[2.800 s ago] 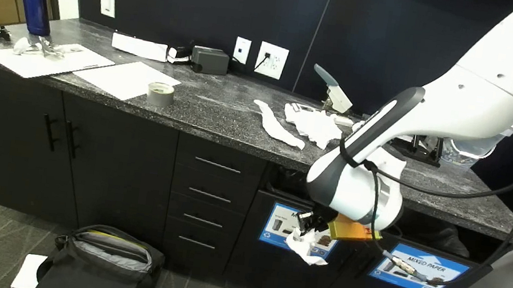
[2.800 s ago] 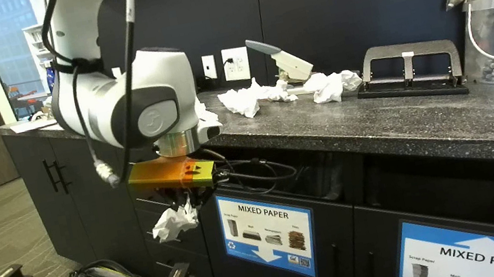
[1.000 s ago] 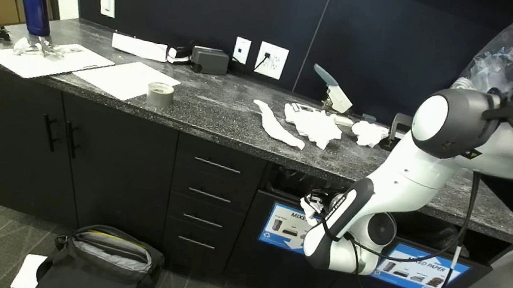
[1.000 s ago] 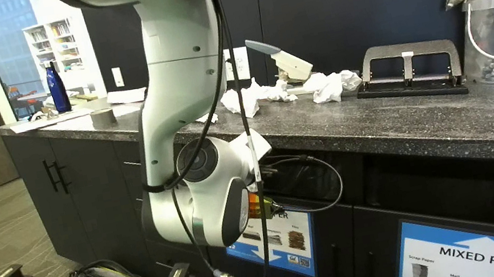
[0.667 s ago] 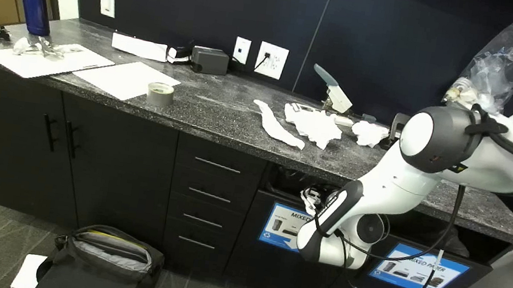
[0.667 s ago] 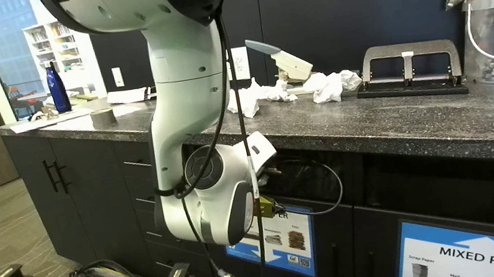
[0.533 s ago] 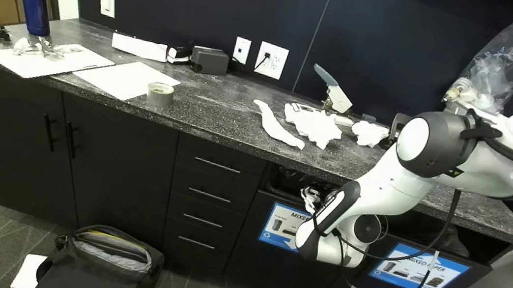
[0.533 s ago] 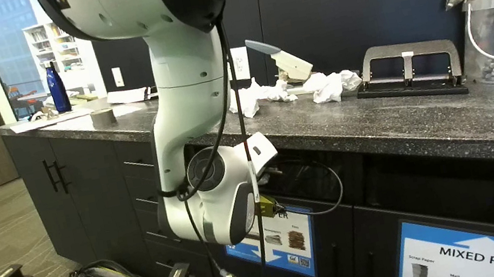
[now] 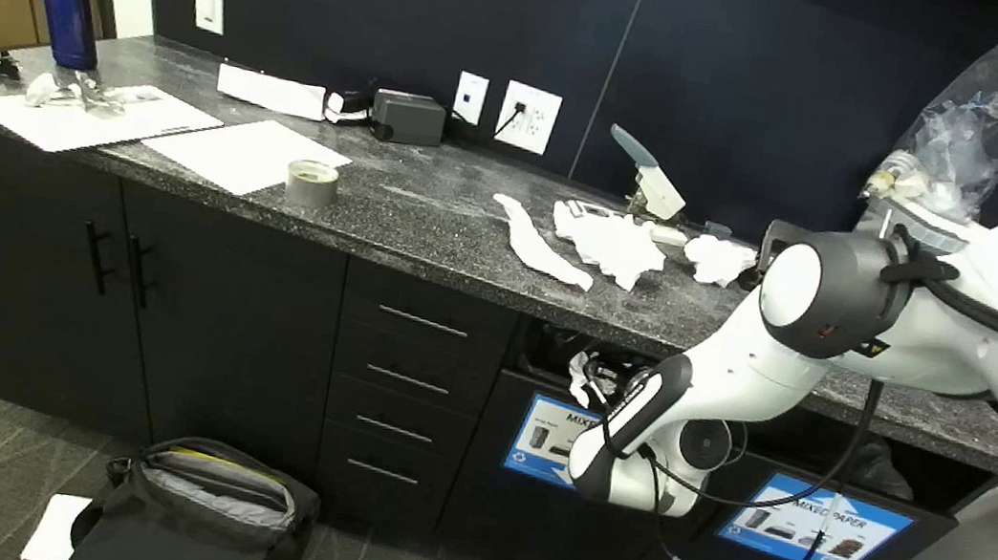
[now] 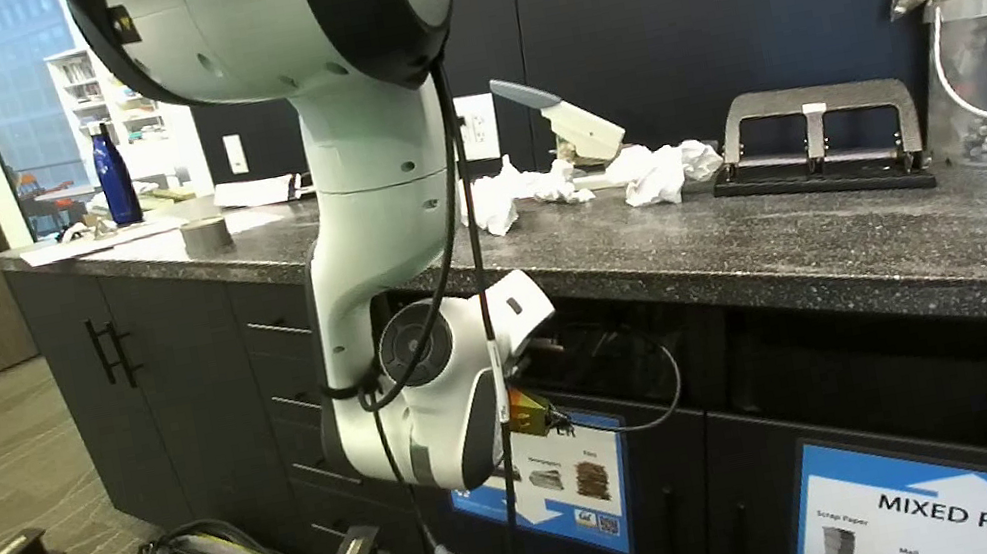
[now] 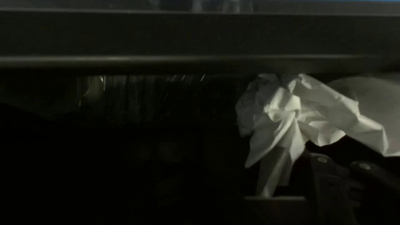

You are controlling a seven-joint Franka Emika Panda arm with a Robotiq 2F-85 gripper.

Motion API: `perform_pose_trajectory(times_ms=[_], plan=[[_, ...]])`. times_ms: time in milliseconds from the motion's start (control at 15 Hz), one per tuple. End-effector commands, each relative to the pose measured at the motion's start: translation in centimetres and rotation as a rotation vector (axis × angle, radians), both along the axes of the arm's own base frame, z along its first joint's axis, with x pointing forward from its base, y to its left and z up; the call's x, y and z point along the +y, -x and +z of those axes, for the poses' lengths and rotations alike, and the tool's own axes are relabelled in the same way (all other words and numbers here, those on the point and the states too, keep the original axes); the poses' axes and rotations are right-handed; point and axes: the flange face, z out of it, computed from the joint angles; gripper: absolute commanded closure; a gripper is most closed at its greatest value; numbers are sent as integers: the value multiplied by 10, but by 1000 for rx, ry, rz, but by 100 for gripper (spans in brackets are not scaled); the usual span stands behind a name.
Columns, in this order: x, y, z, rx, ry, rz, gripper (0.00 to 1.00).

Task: Put all the white pieces of papers in the left bin

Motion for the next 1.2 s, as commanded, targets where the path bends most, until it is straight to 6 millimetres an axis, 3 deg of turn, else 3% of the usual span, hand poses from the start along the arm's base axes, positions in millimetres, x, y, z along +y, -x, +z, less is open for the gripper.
perform_pose_trajectory(times_ms=[0, 67, 533, 733, 1133], plan=[[4, -10, 6, -37, 7, -3, 6], [5, -11, 9, -45, 10, -1, 1], [3, -22, 17, -101, 110, -32, 0], [3, -12, 22, -10, 85, -26, 0], [18, 31, 31, 249, -37, 37, 0]])
